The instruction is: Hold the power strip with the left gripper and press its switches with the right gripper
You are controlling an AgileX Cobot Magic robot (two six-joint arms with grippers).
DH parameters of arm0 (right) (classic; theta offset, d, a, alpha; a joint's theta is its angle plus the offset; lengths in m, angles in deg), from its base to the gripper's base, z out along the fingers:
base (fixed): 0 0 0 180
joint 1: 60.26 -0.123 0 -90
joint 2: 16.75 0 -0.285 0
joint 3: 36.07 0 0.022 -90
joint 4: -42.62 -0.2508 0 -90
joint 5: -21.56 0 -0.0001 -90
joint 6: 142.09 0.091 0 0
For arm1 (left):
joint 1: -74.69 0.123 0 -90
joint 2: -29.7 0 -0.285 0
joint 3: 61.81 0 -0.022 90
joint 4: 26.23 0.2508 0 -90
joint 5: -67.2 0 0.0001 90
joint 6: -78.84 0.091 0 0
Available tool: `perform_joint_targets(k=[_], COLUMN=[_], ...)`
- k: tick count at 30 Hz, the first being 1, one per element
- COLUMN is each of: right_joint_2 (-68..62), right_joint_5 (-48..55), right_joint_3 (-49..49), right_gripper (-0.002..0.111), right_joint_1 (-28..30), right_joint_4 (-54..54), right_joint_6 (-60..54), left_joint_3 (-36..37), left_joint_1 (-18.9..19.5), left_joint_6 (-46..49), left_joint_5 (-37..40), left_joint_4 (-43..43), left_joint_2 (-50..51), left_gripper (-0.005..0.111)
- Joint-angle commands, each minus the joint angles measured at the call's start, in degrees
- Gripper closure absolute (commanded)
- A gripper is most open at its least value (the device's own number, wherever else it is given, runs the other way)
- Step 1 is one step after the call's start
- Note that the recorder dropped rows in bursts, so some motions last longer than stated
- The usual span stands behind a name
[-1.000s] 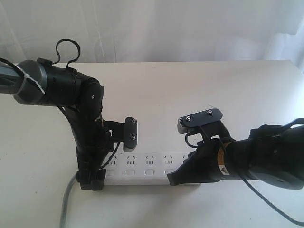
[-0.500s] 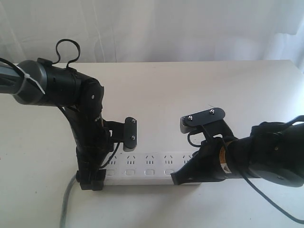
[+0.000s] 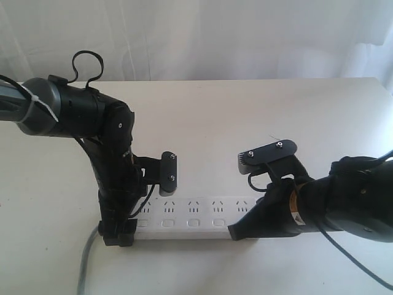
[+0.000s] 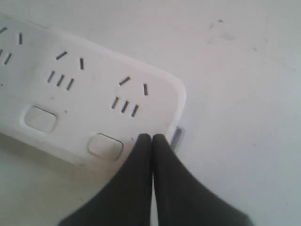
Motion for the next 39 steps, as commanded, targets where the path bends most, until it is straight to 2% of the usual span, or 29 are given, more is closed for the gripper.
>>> perform_joint_targets(k=[1, 6, 12, 39], right_joint_2=[2.7, 3.8, 2.6, -0.1], right_joint_5=[4.9, 2.6, -7.7, -8.5], right_joint_3=[-0.9, -0.9, -1.8, -1.6], right_gripper=[0.108, 0.108, 0.108, 0.108], right_joint_1=[-0.5, -2.2, -2.9, -2.9], right_joint_4=[-3.9, -5.1, -5.1, -4.5], right_joint_6=[-2.6, -4.1, -4.6, -4.9], left_joint_3=[1.9, 1.9, 1.9, 1.9], left_joint_1=[0.1, 0.1, 0.1, 0.1], left_joint_6=[-1.2, -1.2, -1.2, -1.4], left_joint_5=[3.8, 3.8, 4.0, 4.1], left_joint_4=[0.7, 0.7, 0.7, 0.5], left_joint_2=[2.6, 2.6, 2.6, 2.6], left_gripper=[0.107, 0.107, 0.107, 0.107])
